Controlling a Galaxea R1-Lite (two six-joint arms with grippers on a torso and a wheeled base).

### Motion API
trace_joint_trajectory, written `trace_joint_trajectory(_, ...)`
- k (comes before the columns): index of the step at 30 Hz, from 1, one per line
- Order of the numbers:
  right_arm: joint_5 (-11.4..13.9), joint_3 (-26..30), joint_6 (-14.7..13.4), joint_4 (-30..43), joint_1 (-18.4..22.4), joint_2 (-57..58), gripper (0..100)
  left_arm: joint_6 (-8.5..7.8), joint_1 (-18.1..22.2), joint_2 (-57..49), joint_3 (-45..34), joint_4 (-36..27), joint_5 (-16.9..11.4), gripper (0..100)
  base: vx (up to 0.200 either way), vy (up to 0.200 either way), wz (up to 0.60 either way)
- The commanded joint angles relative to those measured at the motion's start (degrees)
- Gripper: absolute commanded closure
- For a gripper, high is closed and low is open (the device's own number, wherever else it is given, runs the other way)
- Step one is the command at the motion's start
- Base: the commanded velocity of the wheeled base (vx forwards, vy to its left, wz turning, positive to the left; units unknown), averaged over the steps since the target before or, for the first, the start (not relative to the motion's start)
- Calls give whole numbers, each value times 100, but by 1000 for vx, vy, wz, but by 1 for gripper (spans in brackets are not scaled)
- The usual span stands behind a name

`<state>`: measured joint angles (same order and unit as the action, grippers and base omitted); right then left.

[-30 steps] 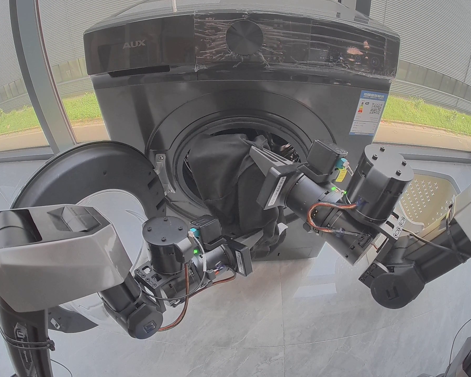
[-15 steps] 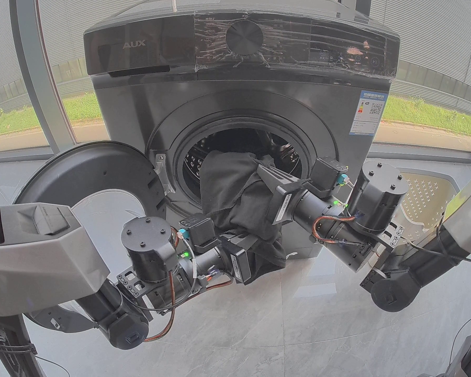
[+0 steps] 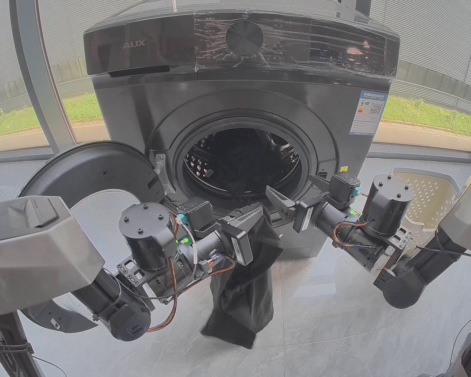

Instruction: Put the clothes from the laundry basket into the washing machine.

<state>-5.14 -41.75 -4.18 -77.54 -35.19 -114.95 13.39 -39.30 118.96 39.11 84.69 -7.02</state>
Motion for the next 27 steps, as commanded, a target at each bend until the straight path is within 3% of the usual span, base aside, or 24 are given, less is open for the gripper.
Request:
trace_joint_trajectory(1,5,247,14,11,294,139,0,-3,63,84,352,-58,236,100,0,0,0)
trace_joint_trajectory(4,5,440,23,29,408,165,0,-3,89,154,537,-58,395,100,0,0,0)
trace_joint_trajectory(7,110,994,84,38,496,148,0,-29,116,163,853,-75,711,100,0,0,0)
trace_joint_trajectory(10,119,1205,137,38,487,130,0,-47,125,154,888,-102,737,100,0,0,0)
trace_joint_trajectory(12,110,1345,137,38,478,78,0,-161,125,110,888,-110,737,100,0,0,0)
trace_joint_trajectory(20,154,1512,75,38,610,-265,0,-170,125,40,888,-110,746,100,0,0,0)
trace_joint_trajectory(24,532,1688,5,-41,558,-432,0,-170,125,22,897,-110,746,100,0,0,0)
trace_joint_trajectory(27,637,1776,-13,-41,496,-511,0,-170,125,22,906,-128,764,100,0,0,0)
